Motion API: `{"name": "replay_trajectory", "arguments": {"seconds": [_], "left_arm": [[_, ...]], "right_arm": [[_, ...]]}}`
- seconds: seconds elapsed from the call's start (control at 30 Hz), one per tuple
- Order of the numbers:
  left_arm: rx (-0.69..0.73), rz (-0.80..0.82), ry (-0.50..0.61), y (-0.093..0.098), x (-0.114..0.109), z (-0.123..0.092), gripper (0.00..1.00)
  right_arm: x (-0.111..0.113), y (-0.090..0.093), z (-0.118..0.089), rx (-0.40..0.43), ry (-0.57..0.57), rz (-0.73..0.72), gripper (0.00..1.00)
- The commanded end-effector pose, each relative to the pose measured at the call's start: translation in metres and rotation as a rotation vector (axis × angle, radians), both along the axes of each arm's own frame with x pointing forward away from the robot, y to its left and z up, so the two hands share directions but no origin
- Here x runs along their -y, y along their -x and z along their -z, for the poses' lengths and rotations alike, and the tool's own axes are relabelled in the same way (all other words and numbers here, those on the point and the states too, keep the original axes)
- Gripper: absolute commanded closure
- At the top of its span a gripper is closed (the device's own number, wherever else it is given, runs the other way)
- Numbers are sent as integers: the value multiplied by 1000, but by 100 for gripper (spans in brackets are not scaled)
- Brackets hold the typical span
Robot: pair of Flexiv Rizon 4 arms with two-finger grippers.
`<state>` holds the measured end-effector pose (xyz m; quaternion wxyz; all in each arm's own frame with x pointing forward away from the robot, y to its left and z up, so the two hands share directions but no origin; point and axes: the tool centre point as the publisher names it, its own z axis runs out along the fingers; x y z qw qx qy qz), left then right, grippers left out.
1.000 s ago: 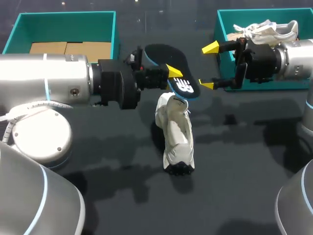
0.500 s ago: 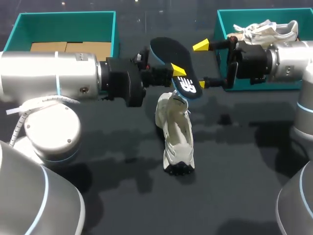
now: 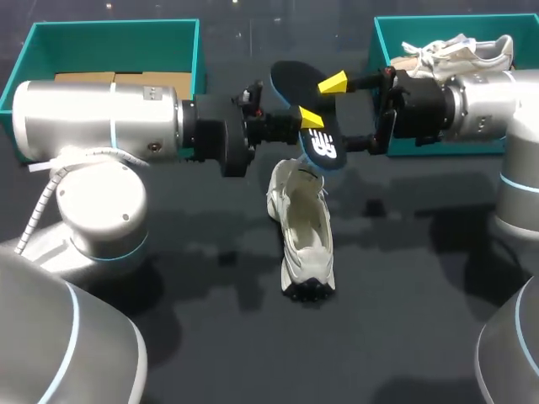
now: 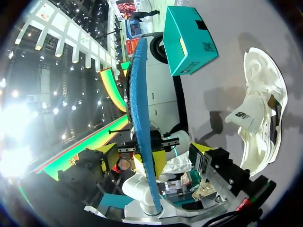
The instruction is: Take the shoe out of the shoebox, open the shoe tongue, remove and reinsert the insole, then place the shoe into the shoebox
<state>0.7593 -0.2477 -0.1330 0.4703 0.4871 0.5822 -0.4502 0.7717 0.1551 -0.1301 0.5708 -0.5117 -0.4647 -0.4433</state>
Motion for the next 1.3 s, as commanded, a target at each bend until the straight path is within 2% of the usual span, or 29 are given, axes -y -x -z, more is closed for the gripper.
{"name": "replay_trajectory", "arguments": {"seconds": [0.03, 0.17, 0.63, 0.73, 0.87, 0.9, 0.93, 1.17, 1.2, 1.23, 1.27, 1.3], "left_arm": [[12, 13, -1, -4, 7, 3, 100], [19, 14, -1, -3, 9, 5, 100], [0, 0, 6, 7, 6, 12, 100], [-2, -2, 5, 8, 4, 13, 100], [-1, -5, 3, 7, 3, 14, 100], [-1, -6, 4, 7, 3, 14, 100], [0, -7, 3, 7, 3, 14, 100], [-3, -7, 3, 6, 2, 16, 100], [-5, -7, 2, 6, 1, 16, 95], [-12, -9, 0, 7, 0, 15, 64], [-15, -9, 1, 7, -2, 14, 18], [-20, -12, 5, 8, -5, 13, 0]], "right_arm": [[-8, -6, 5, 0, -8, -8, 16], [-11, -6, 5, -1, -6, -7, 50], [-11, -5, 6, -2, -5, 12, 60], [-11, -5, 7, -5, -8, 13, 75], [-12, -6, 9, -6, -12, 13, 82], [-12, -6, 9, -7, -13, 13, 87], [-12, -6, 9, -6, -13, 14, 98], [-12, -6, 9, -2, -17, 17, 100], [-12, -6, 9, -1, -17, 17, 100], [-12, -6, 9, 0, -17, 16, 100], [-12, -6, 9, 0, -17, 16, 100], [-12, -6, 9, 0, -16, 17, 100]]}}
